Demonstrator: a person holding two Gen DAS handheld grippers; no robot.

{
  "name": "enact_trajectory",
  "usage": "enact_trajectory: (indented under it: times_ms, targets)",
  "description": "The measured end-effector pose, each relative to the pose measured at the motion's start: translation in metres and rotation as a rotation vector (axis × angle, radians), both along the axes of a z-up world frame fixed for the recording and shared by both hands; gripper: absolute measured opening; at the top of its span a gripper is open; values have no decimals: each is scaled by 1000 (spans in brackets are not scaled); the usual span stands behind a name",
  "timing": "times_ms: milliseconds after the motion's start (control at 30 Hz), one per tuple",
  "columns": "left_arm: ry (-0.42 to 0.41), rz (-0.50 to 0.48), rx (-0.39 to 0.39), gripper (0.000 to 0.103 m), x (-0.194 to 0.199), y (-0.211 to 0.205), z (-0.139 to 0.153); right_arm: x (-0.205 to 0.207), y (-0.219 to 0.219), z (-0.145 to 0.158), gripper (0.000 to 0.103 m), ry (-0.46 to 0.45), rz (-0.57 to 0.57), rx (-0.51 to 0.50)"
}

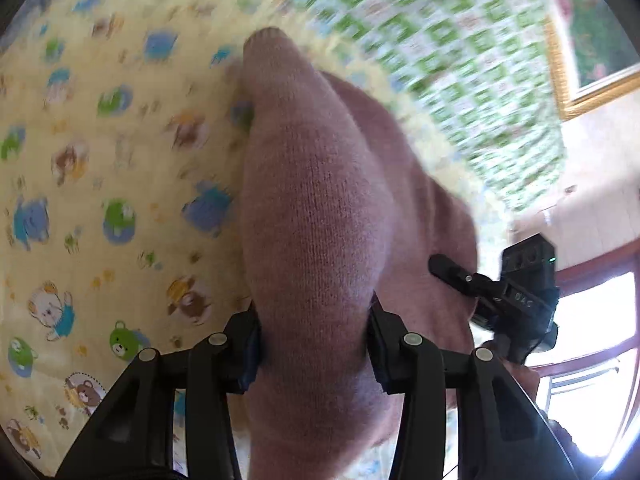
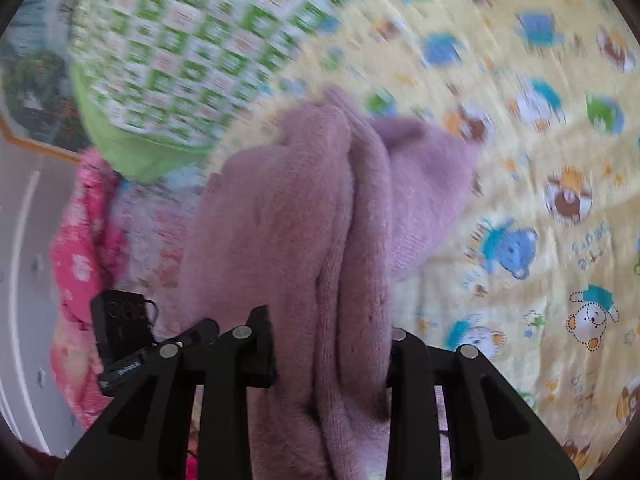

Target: Fold small clothes

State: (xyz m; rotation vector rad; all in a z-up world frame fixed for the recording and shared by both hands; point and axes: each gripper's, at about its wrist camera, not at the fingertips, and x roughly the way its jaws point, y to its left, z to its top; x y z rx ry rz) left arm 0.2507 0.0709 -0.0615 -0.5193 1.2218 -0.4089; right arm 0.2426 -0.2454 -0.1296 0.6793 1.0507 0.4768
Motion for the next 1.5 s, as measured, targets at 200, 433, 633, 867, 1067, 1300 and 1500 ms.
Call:
enact_trajectory:
  times_ms: [200,433,633,867,1067,1300,1500]
  targets:
    - [-7,59,52,62,-7,7,-6,2,-18,4,66,-13,-29,-74]
    - [-95,138,160,65,-36,17,44,-15,-11,84,66,-289,-5,-201]
    - [-109,178,224,67,-39,3,53,27,8,61,33,-184,45,-286]
    - [-120,187,321,67,0,-22,45,55,-9,67,7,-193,6,-231]
    - [-56,113,406,69,19,-45,11,57,-8,23,7,-121,18,-371]
    - [-90,109,382,70,-8,-35,33,2,-20,70,38,-209,-60,-276]
    - [-98,109,356,73,-64,-9,41,-76,-11,63,50,-177,-7,-227]
